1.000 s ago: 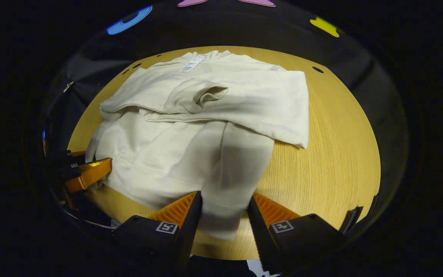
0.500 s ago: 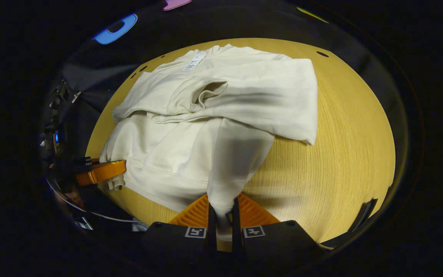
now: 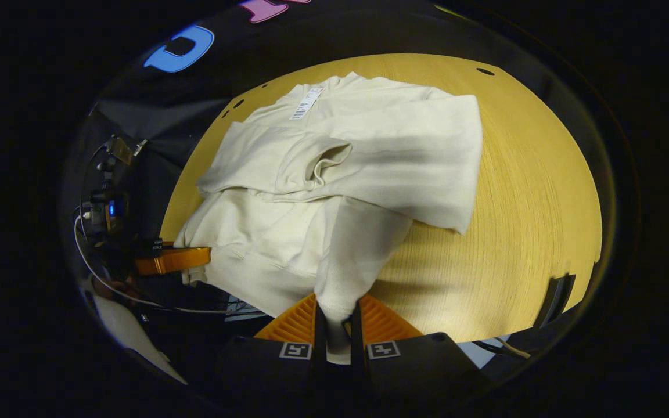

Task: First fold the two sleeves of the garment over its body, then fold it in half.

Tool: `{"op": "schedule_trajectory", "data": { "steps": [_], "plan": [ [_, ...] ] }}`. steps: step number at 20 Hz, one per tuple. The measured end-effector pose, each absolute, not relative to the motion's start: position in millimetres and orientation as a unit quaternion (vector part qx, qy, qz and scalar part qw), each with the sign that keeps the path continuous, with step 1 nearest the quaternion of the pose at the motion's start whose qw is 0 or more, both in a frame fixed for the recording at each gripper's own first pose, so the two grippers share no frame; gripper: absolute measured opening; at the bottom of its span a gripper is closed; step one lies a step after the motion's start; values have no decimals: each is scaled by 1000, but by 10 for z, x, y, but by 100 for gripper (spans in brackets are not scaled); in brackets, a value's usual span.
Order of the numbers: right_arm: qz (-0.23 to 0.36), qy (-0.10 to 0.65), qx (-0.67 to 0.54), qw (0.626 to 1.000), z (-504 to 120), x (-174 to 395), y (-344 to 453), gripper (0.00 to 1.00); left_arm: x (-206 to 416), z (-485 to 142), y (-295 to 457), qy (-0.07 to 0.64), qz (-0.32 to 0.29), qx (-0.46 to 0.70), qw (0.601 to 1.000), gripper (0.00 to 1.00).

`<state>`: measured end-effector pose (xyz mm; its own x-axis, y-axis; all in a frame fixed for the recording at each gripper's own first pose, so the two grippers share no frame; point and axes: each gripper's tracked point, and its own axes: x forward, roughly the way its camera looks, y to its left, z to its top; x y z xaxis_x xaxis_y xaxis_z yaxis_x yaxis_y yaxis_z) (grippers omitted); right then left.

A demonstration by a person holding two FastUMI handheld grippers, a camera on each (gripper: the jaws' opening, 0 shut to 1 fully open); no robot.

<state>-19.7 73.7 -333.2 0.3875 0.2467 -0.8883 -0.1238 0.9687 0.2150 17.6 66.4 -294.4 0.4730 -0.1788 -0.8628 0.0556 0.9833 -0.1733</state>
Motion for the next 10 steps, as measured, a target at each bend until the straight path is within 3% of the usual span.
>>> {"op": "schedule_trajectory", "data": {
  "steps": [10],
  "plan": [
    [98, 461, 122, 874, -2553, 455, 800, 20, 787, -2167, 743, 452, -65, -64, 887, 11]
  ]
}}
